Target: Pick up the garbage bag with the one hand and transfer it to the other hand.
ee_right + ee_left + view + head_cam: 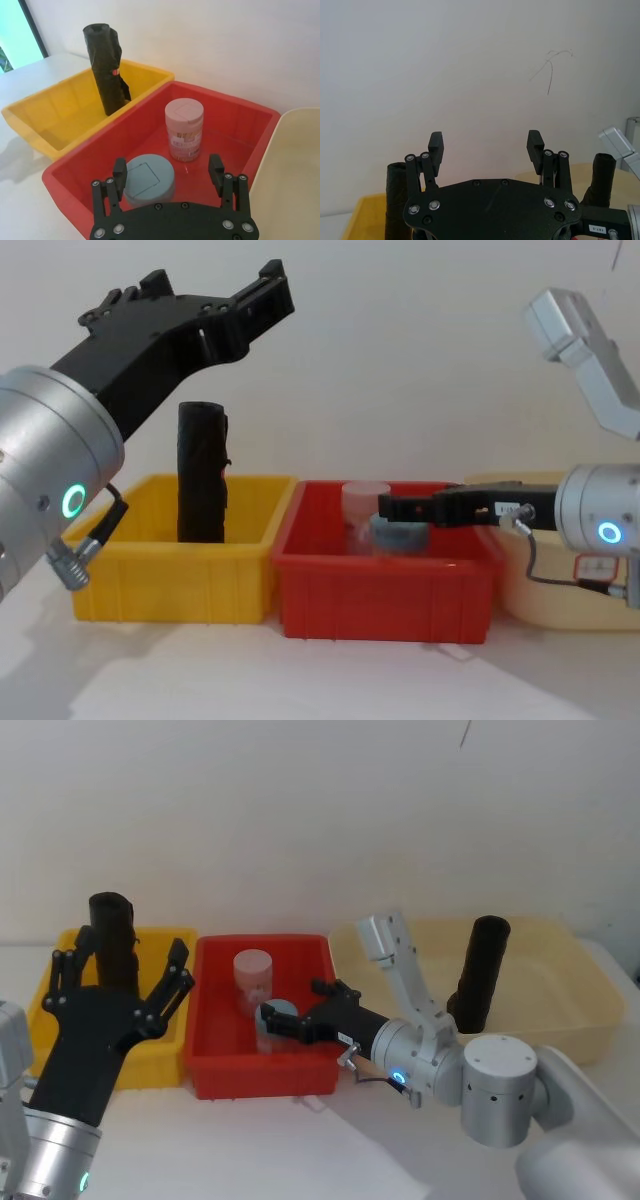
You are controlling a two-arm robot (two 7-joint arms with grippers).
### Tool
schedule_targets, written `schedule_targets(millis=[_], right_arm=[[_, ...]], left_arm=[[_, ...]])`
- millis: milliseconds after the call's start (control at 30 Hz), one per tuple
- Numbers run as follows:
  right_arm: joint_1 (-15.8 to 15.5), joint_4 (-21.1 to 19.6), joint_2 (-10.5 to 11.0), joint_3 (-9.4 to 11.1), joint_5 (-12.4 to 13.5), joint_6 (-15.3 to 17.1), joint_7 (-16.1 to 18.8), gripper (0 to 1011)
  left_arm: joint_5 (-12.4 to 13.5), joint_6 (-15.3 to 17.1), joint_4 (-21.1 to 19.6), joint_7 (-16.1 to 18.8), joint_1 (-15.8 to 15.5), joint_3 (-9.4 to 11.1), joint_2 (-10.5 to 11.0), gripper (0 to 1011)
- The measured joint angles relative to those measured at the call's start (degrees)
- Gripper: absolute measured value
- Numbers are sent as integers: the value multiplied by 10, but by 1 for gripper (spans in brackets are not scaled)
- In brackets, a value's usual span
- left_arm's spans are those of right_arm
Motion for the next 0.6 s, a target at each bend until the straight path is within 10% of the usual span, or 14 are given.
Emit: schedule_targets(millis=[600], right_arm=[[-2,-12,3,-3,12,3,-5,1001]], left_arm=[[0,0,0,0,0,0,0,1001]])
